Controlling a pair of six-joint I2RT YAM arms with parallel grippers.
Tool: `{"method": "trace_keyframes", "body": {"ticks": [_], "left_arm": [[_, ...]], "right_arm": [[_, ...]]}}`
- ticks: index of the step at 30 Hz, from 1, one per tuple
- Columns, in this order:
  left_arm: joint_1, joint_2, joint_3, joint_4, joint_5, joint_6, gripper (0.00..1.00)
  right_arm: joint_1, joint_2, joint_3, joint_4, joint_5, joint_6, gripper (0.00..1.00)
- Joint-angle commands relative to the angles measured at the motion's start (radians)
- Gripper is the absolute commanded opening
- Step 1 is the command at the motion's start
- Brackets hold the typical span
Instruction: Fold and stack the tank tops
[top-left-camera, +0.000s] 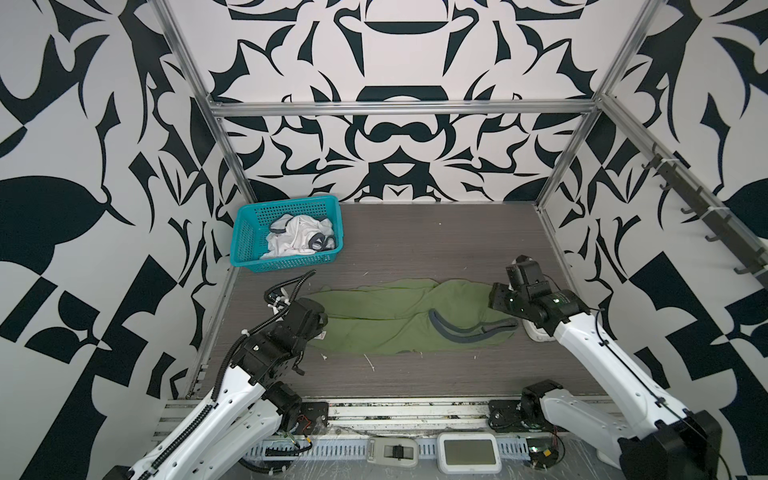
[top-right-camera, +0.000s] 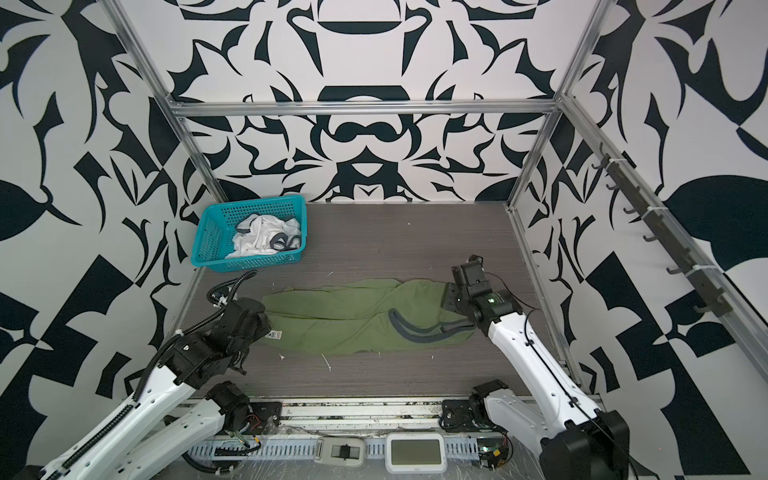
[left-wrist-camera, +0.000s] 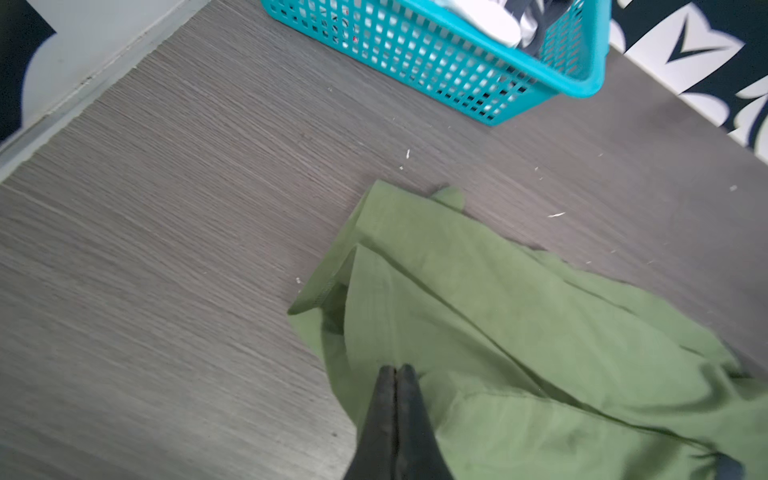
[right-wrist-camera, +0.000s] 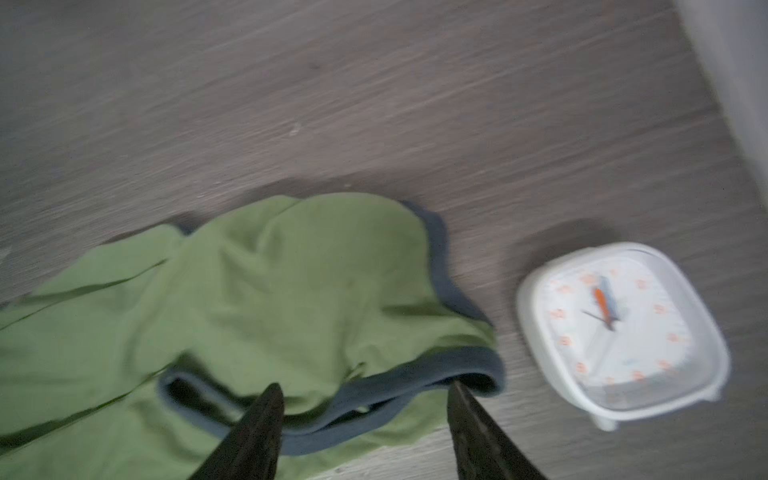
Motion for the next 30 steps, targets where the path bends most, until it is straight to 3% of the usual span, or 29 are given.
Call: {"method": "trace_keyframes", "body": {"ticks": [1, 7, 15, 18, 21, 23, 30], "left_arm": [[0.002, -0.002, -0.014, 0.004, -0.006, -0.03, 0.0], [0.002, 0.03, -0.009, 0.004, -0.012, -0.023, 0.0], [0.018, 0.171, 0.001, 0.057, -0.07, -0.026, 0.0], [0.089, 0.27, 0.031, 0.139, -0.029, 0.04, 0.0], [0.172, 0.378, 0.079, 0.227, -0.001, 0.112, 0.0], [0.24, 0.443, 0.12, 0.276, 0.012, 0.156, 0.0], [0.514, 0.671, 0.204, 0.52, 0.156, 0.255, 0.0]], "right_arm": [[0.121, 0.047, -0.013, 0.093, -0.118, 0.104, 0.6], [0.292, 0.211, -0.032, 0.274, -0.151, 0.199, 0.59], [0.342, 0.424, -0.016, 0.395, -0.177, 0.227, 0.59], [0.343, 0.49, 0.001, 0.398, -0.154, 0.215, 0.56], [0.342, 0.529, 0.012, 0.407, -0.136, 0.203, 0.46], [0.344, 0.546, 0.014, 0.418, -0.14, 0.197, 0.36], [0.38, 0.588, 0.017, 0.477, -0.169, 0.204, 0.2]]}}
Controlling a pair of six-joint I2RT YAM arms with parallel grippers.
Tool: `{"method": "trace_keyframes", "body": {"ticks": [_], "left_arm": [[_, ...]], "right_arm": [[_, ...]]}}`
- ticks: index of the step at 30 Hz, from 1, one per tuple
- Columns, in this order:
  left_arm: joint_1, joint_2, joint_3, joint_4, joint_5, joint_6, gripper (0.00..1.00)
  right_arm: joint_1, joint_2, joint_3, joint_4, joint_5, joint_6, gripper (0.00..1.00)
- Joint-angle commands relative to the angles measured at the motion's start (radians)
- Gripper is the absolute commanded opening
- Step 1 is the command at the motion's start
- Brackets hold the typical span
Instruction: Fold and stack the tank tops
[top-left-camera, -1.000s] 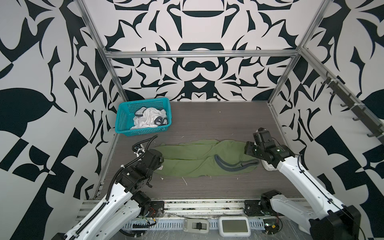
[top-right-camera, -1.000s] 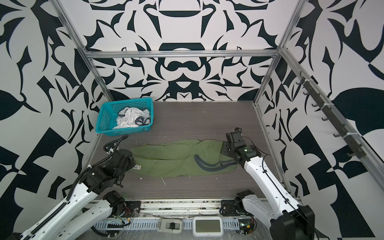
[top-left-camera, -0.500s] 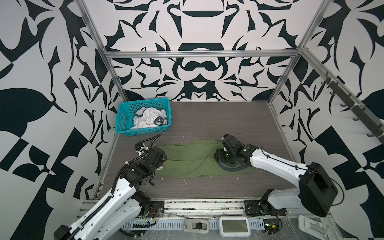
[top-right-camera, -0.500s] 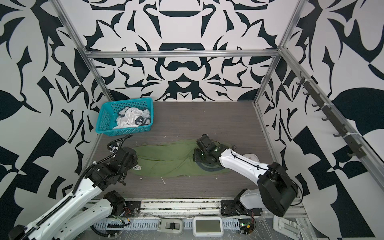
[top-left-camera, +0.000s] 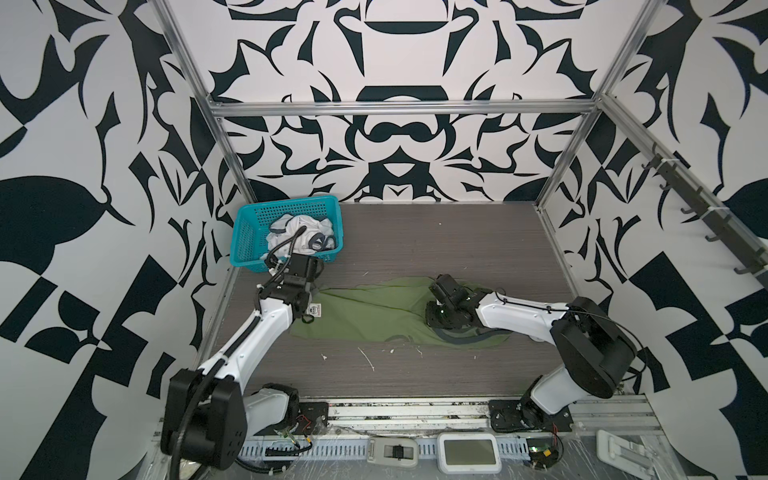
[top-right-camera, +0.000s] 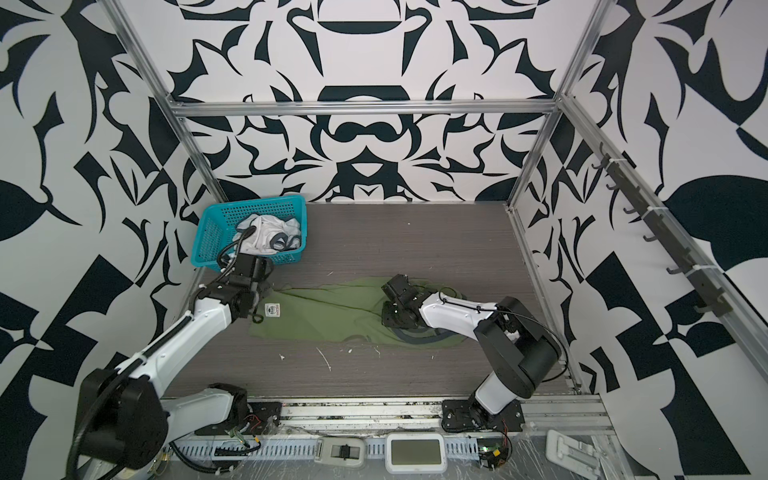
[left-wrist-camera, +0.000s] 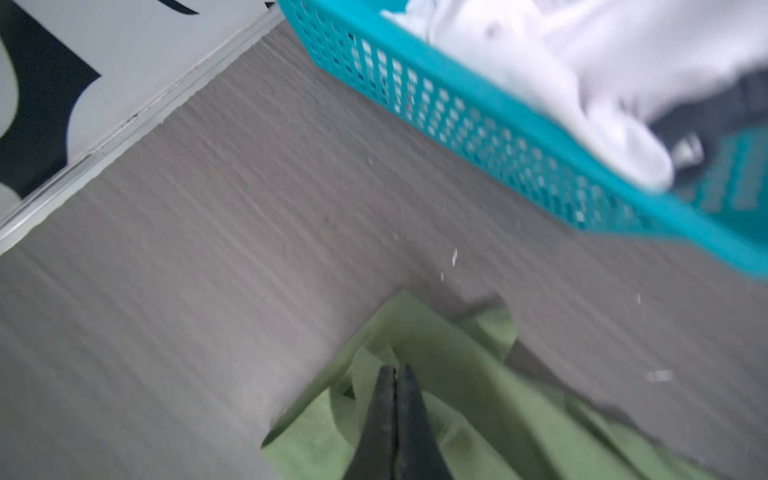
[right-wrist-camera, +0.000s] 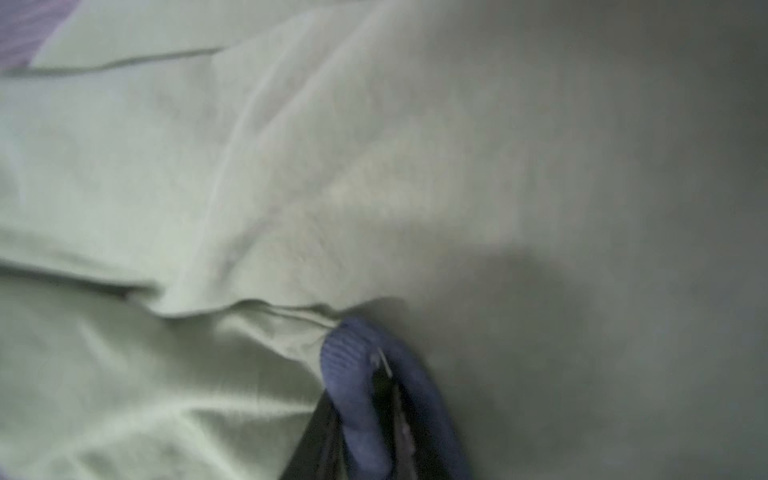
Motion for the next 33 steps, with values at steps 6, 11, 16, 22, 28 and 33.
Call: {"method": "trace_keyframes", "body": {"ticks": [6, 11, 16, 22, 28, 33], "left_arm": [[0.169, 0.241, 0.159, 0.192, 0.116, 0.082, 0.0], [0.204, 0.333, 0.219, 0.244, 0.147, 0.106, 0.0], [0.227, 0.429, 0.301, 0.261, 0.188, 0.13, 0.0], [0.233, 0.495, 0.384, 0.232, 0.206, 0.147, 0.0], [0.231, 0.398, 0.332, 0.185, 0.237, 0.121, 0.0], [0.184, 0.174, 0.197, 0.11, 0.301, 0.078, 0.0]], "right_arm": [[0.06, 0.095, 0.119, 0.038, -0.008, -0.007, 0.13], [0.065, 0.158, 0.187, 0.038, -0.003, -0.025, 0.09], [0.065, 0.226, 0.268, 0.019, 0.03, -0.061, 0.06], [0.065, 0.306, 0.37, -0.008, 0.032, -0.08, 0.01], [0.065, 0.25, 0.367, -0.051, 0.072, -0.106, 0.0], [0.062, 0.063, 0.257, -0.102, 0.159, -0.129, 0.0]]}}
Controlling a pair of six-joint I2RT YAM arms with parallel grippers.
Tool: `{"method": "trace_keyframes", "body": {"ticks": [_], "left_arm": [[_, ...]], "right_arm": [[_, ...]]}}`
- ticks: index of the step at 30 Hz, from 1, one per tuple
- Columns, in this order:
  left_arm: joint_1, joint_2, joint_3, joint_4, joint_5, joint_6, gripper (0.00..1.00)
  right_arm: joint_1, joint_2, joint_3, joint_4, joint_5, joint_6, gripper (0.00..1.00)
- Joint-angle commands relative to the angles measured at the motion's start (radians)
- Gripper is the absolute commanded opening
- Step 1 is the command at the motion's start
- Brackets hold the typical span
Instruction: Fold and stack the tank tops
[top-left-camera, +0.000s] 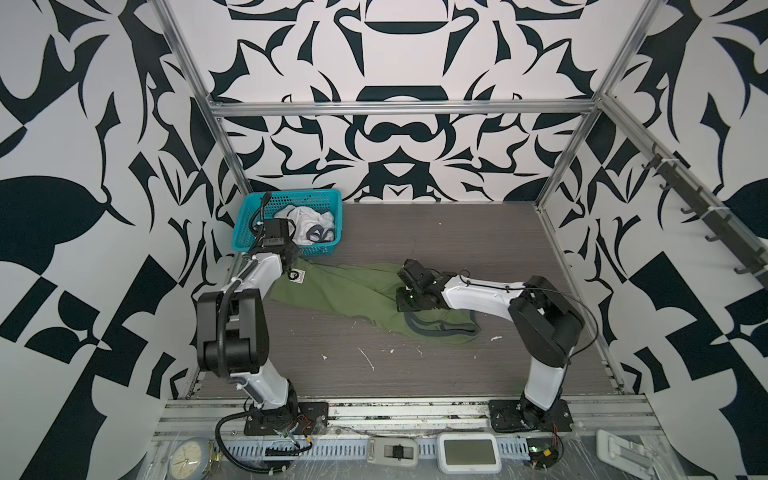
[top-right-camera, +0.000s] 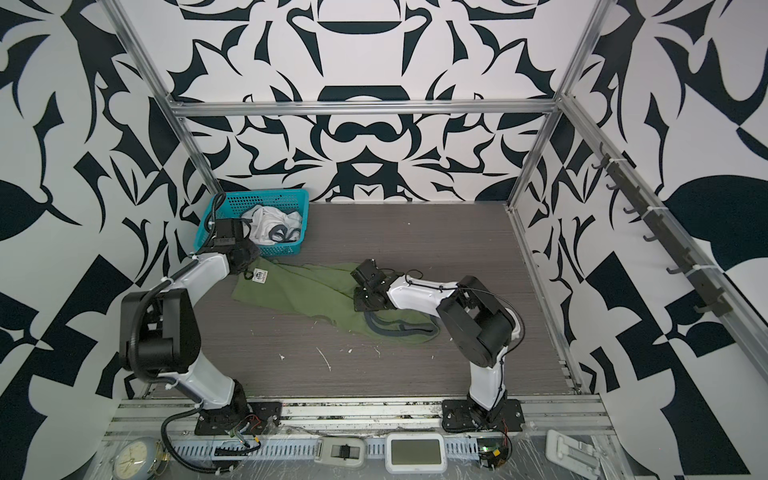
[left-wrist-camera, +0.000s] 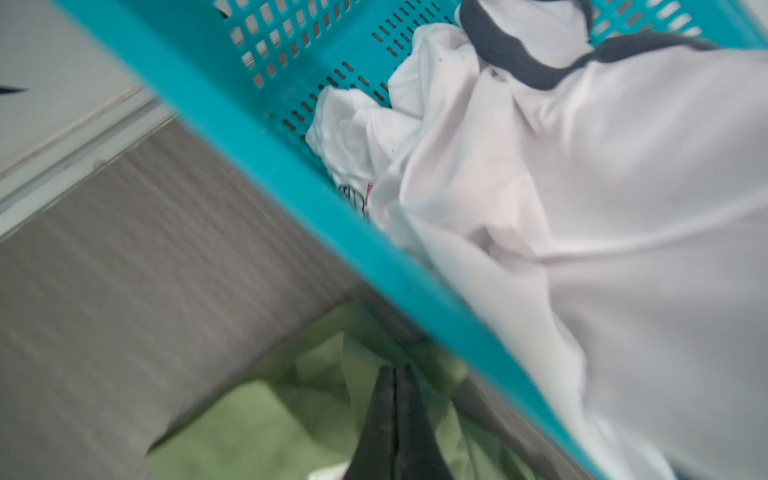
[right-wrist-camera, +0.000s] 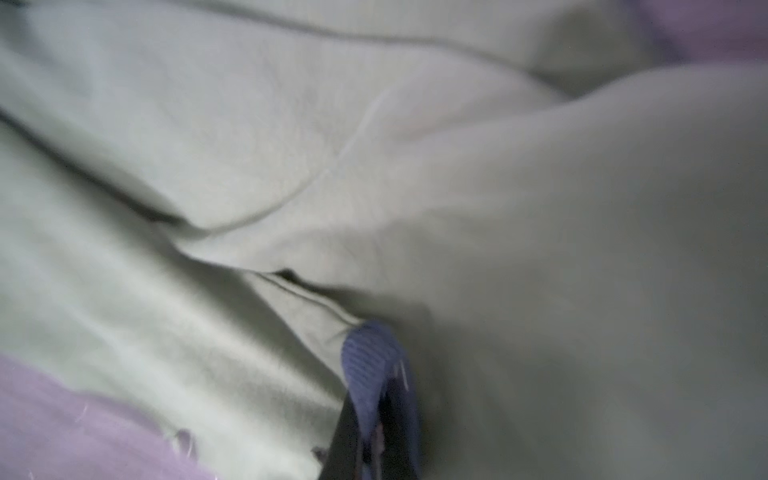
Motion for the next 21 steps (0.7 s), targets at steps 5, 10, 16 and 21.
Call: {"method": "trace_keyframes", "body": {"ticks": [5, 10, 16, 21], "left_arm": [[-0.173, -0.424, -0.213, -0.147, 0.007, -0.055, 0.0], [-0.281, -0.675, -0.321, -0.213, -0.045, -0.094, 0.0], [-0.304, -0.638, -0.308, -0.166, 0.061, -0.11, 0.0], [-0.333, -0.317, 0.012, -0.225, 0.045, -0.035, 0.0]], "right_arm": [[-0.002, -0.386, -0.193, -0.149, 0.167, -0.024, 0.0], [-0.002, -0.611, -0.291, -0.267, 0.243, 0.013, 0.0], [-0.14, -0.725, -0.274, -0.313, 0.22, -0.059, 0.0], [-0.424, -0.58, -0.08, -0.243, 0.003, -0.164, 0.0]]}}
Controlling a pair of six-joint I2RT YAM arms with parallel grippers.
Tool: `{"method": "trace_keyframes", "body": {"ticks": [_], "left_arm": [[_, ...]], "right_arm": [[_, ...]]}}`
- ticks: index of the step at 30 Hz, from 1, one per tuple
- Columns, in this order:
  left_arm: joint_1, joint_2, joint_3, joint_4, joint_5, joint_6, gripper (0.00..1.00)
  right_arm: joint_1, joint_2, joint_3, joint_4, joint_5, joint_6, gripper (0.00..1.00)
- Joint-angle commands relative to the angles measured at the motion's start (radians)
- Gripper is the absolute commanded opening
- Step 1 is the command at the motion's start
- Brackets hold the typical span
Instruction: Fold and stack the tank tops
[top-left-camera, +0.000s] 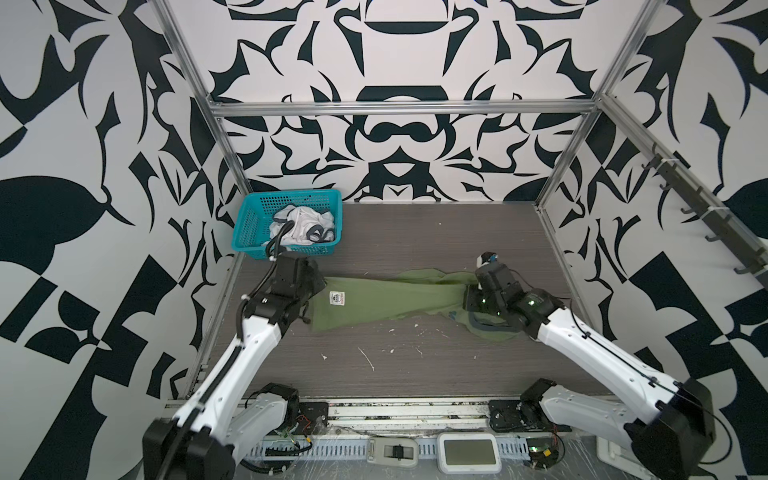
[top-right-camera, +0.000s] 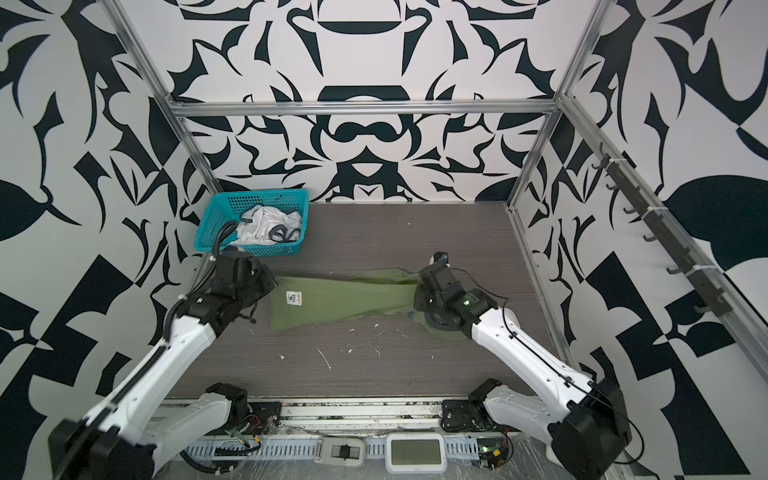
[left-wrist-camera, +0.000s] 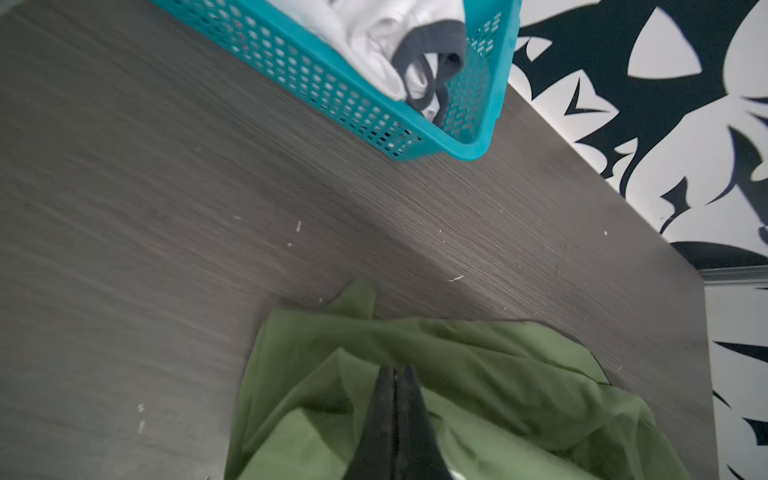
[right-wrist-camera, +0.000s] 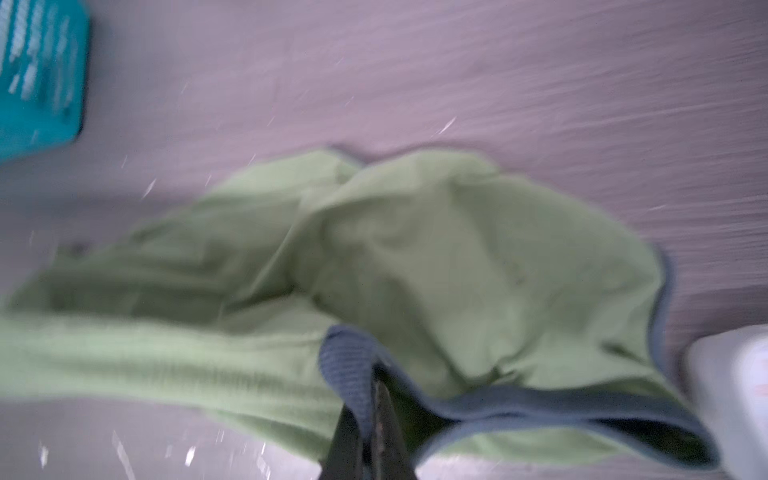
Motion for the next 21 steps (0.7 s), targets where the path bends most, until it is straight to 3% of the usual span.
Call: {"method": "trace_keyframes", "body": {"ticks": [1, 8, 11, 14, 15, 17, 21], "left_arm": [[-0.01, 0.202, 0.264, -0.053, 0.003, 0.058, 0.0], [-0.015, 0.566, 1.013, -0.203, -0.033, 0.206, 0.0], [-0.001, 0.673, 1.333, -0.287, -0.066, 0.258, 0.0], [0.005, 0.696, 1.527, -0.344, -0.065, 0.314, 0.0], [0.006, 0.673, 1.523, -0.343, -0.064, 0.319, 0.0], [0.006, 0.564, 1.377, -0.297, -0.04, 0.321, 0.0], [0.0, 0.264, 0.846, -0.09, 0.03, 0.269, 0.0]], "right_arm": [[-0.123, 0.113, 0.192, 0.049, -0.105, -0.096, 0.0], [-0.22, 0.425, 0.797, -0.082, -0.114, -0.199, 0.0], [-0.225, 0.478, 1.055, -0.164, -0.109, -0.236, 0.0], [-0.225, 0.489, 1.206, -0.23, -0.125, -0.261, 0.0], [-0.225, 0.485, 1.22, -0.244, -0.135, -0.269, 0.0], [-0.215, 0.435, 1.155, -0.238, -0.181, -0.261, 0.0], [-0.196, 0.238, 0.784, -0.096, -0.274, -0.209, 0.0]]}}
